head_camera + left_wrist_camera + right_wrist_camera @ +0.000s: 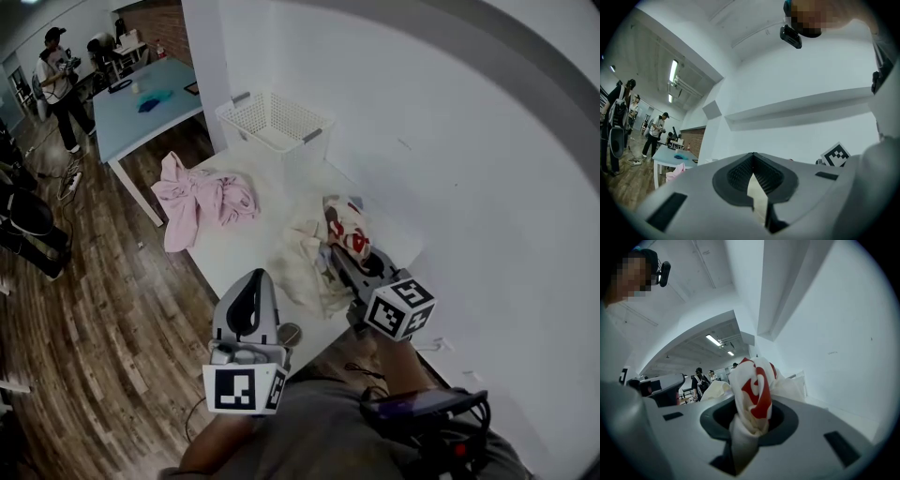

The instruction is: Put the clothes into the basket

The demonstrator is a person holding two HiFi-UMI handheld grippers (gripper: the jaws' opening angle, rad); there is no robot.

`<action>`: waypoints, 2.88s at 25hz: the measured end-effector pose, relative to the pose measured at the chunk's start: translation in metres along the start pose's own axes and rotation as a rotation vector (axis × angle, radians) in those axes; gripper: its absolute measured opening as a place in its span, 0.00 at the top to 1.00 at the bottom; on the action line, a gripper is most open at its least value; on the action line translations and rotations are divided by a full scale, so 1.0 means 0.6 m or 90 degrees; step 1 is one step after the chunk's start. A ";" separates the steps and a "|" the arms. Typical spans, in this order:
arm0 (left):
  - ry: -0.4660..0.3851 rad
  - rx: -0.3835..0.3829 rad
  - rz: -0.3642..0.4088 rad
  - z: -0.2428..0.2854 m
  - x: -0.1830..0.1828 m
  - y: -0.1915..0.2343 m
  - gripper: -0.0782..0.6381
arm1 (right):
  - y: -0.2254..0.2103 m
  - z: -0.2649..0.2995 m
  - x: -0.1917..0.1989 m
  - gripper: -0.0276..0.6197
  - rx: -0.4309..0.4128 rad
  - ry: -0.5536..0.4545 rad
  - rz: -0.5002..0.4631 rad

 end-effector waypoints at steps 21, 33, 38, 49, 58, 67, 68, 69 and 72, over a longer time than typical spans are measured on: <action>0.061 -0.153 0.075 -0.101 -0.031 -0.031 0.88 | 0.009 -0.029 0.043 0.81 -0.065 0.030 0.011; 0.035 -0.177 0.072 -0.131 -0.049 0.083 0.88 | 0.059 0.037 0.040 0.81 -0.040 -0.003 -0.019; 0.049 -0.143 0.048 -0.124 -0.036 0.207 0.88 | 0.087 0.107 0.069 0.81 0.027 -0.013 -0.029; 0.056 -0.076 0.023 -0.129 -0.045 0.370 0.88 | 0.147 0.168 0.117 0.81 0.142 -0.022 -0.042; 0.041 -0.061 0.009 -0.119 -0.049 0.428 0.88 | 0.162 0.198 0.117 0.81 0.180 -0.016 -0.062; 0.035 -0.003 0.012 -0.035 -0.020 0.476 0.88 | 0.133 0.246 0.115 0.81 0.218 -0.044 -0.064; 0.034 0.003 0.011 -0.022 -0.018 0.482 0.88 | 0.129 0.252 0.114 0.81 0.225 -0.045 -0.063; 0.034 0.010 0.009 -0.008 -0.015 0.487 0.88 | 0.124 0.258 0.113 0.81 0.233 -0.045 -0.063; 0.034 0.030 0.001 0.036 -0.003 0.502 0.88 | 0.109 0.280 0.109 0.81 0.250 -0.043 -0.067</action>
Point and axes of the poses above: the fingertips, and each gripper's own axes: z forward along the fingers, y to its left, x out of its underside, the point moved 10 cm from there along -z, backward along the fingers, and after that the axes turned 8 degrees about -y, right-handed, at the moved point
